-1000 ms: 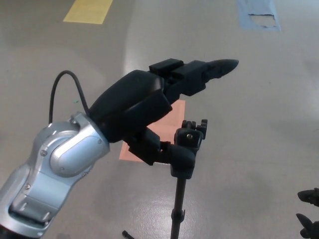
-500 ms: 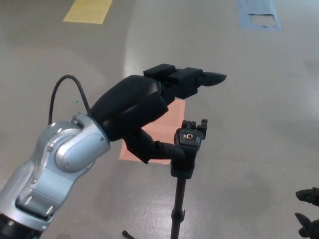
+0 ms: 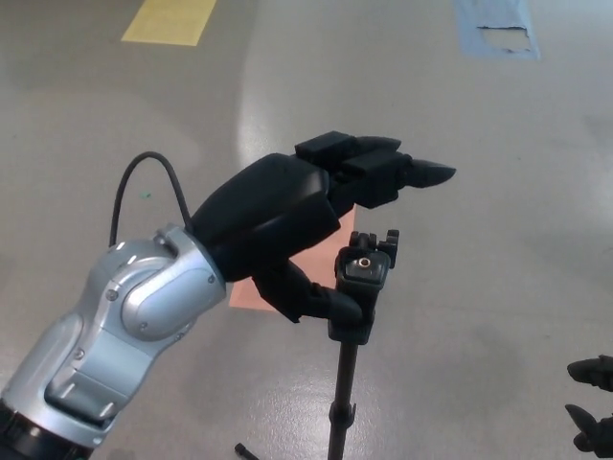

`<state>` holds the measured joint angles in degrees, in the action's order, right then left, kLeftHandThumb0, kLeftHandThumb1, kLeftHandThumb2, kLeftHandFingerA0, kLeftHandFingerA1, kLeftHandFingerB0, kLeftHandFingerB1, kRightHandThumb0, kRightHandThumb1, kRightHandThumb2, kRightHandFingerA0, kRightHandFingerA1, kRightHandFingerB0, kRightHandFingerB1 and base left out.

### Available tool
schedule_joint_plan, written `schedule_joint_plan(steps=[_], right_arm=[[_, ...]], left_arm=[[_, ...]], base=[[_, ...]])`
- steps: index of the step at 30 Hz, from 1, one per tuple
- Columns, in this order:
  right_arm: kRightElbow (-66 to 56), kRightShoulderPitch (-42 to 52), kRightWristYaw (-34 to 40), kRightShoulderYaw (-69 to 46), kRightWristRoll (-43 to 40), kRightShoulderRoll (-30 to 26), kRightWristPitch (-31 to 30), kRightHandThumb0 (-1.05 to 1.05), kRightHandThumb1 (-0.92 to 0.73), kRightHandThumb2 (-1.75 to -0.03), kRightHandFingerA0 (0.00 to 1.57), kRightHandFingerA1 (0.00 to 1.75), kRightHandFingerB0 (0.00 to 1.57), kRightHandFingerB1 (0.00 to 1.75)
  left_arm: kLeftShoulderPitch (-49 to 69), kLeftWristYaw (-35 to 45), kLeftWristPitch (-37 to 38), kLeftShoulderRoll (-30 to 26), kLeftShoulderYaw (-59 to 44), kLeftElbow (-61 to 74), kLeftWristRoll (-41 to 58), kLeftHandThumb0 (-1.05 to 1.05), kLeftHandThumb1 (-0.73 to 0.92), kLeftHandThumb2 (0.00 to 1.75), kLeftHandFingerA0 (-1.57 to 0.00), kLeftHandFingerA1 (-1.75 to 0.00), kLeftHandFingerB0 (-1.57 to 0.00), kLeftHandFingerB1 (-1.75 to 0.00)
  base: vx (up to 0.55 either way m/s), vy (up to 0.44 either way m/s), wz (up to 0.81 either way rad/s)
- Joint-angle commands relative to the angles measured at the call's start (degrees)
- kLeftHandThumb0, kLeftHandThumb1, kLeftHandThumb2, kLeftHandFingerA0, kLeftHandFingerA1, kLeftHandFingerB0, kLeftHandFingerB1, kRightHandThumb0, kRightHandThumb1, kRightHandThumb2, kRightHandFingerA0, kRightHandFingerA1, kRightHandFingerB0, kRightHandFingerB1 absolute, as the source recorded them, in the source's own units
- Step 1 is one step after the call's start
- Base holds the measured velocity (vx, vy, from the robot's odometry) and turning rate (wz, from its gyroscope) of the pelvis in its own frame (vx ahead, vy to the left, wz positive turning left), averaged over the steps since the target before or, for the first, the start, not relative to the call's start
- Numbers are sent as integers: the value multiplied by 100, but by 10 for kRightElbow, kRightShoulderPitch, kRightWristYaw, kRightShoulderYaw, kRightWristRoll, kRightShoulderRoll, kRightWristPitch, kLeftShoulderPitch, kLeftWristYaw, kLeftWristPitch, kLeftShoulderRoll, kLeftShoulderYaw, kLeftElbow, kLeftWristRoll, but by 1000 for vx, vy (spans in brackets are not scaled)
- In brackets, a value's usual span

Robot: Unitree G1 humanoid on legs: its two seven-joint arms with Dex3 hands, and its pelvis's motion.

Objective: The robot uses its left hand to grab the top of a phone stand kept on the floor and rotates it anti-clockwise

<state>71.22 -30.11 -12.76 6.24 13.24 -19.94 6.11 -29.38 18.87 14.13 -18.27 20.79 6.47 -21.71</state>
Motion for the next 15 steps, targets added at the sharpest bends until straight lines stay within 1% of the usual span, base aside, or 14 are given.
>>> schedule_joint_plan(steps=[1,5,6,7,8,9,12,15], right_arm=[[-4,-8,0,2,3,-5,-12,-30,-61,-101,56,66,3,43],[-4,-11,0,3,3,-5,-13,-29,-61,-101,56,66,3,43],[-4,-12,-1,3,3,-5,-13,-29,-61,-101,56,66,3,43],[-4,-12,-1,3,3,-5,-13,-29,-61,-101,56,66,3,43],[-3,-12,-3,1,1,-5,-9,-30,-61,-101,55,66,2,43],[-3,-11,-5,3,2,-6,-6,-30,-62,-102,56,66,2,43],[-2,-12,-7,3,1,-6,-6,-30,-62,-101,56,66,2,43],[-2,-12,-8,4,3,-8,-2,-31,-61,-101,56,66,1,43]], left_arm=[[7,4,10,0,4,-2,-12,-28,33,59,-7,-21,-10,-37],[9,3,12,0,7,-6,-14,-31,36,59,-6,-20,-9,-36],[9,2,13,0,7,-8,-15,-30,36,63,-3,-24,-7,-38],[9,2,13,0,8,-9,-15,-30,36,63,-3,-24,-7,-38],[8,-1,18,0,8,-15,-17,-32,38,55,-7,-21,-10,-33],[7,-2,20,0,9,-20,-18,-33,39,59,-4,-22,-9,-34],[5,-5,23,-1,9,-28,-23,-33,36,57,-8,-22,-9,-34],[2,-7,30,-1,9,-39,-26,-32,34,59,-8,-25,-8,-34]], base=[[0,0,0],[0,0,0],[0,0,0],[0,0,0],[0,0,0],[0,0,0],[0,0,0],[0,0,0]])
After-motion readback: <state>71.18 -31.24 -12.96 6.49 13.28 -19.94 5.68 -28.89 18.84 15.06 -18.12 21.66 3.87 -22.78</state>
